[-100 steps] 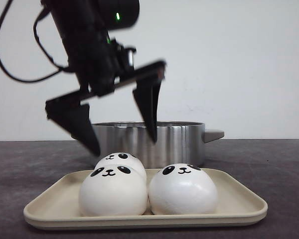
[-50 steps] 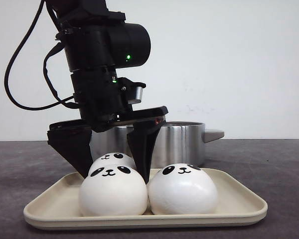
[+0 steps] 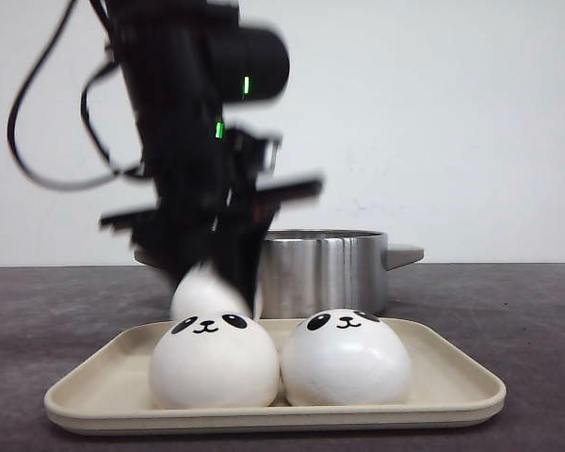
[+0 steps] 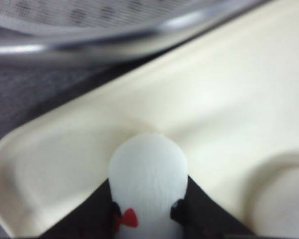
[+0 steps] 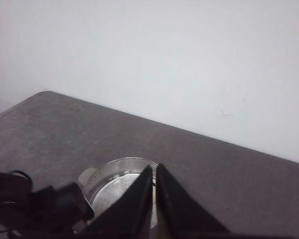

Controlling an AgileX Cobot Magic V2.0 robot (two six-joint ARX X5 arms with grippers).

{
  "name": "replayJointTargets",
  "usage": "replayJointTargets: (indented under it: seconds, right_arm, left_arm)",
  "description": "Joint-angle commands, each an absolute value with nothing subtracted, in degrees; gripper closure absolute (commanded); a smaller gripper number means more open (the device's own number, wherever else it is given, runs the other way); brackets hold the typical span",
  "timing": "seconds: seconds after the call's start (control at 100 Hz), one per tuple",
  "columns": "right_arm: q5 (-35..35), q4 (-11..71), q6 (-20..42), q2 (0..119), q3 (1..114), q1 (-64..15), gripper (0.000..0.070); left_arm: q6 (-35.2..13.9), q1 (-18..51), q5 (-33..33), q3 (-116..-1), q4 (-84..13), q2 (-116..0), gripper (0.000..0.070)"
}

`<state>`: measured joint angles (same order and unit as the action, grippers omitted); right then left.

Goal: Steam buns
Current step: 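Lift the bun with the left gripper into the steamer and release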

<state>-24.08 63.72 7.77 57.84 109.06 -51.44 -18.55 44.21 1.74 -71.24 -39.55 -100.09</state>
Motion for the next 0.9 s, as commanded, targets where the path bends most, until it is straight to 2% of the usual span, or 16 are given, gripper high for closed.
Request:
replayJointTargets:
  seconds: [0.0, 0.16, 0.31, 0.63, 0.75, 0.89]
  right_arm:
    - [-24.08, 63.18, 8.58, 58.35, 109.91, -52.05, 0.0699]
    - [-24.05, 63.05, 8.56, 58.37, 109.91, -52.05, 0.0699]
    - [-24.03, 63.07, 8.56, 58.85, 109.91, -52.05, 0.0699]
    - [-24.01, 63.09, 8.29, 60.84, 109.91, -52.05, 0.0699]
    - [-23.84, 63.09, 8.29, 62.17, 109.91, -52.05, 0.0699]
    - [-23.77, 63.07, 8.32, 63.42, 109.91, -52.05, 0.0699]
  left_arm:
    - [-17.34, 45.54, 1.8, -72.71, -36.58, -95.59, 0.0693]
    - [-18.76, 45.23, -0.27, -72.84, -28.42, -89.8, 0.0691]
    - [-18.61, 42.33, -2.2, -74.76, -24.64, -89.45, 0.0691]
    - [-18.7, 34.41, -2.15, -75.81, -14.92, -96.03, 0.069]
    - [-20.69, 32.05, -1.72, -77.58, -14.52, -100.4, 0.069]
    - [-20.62, 30.76, -1.26, -81.38, -15.07, -105.78, 0.0671]
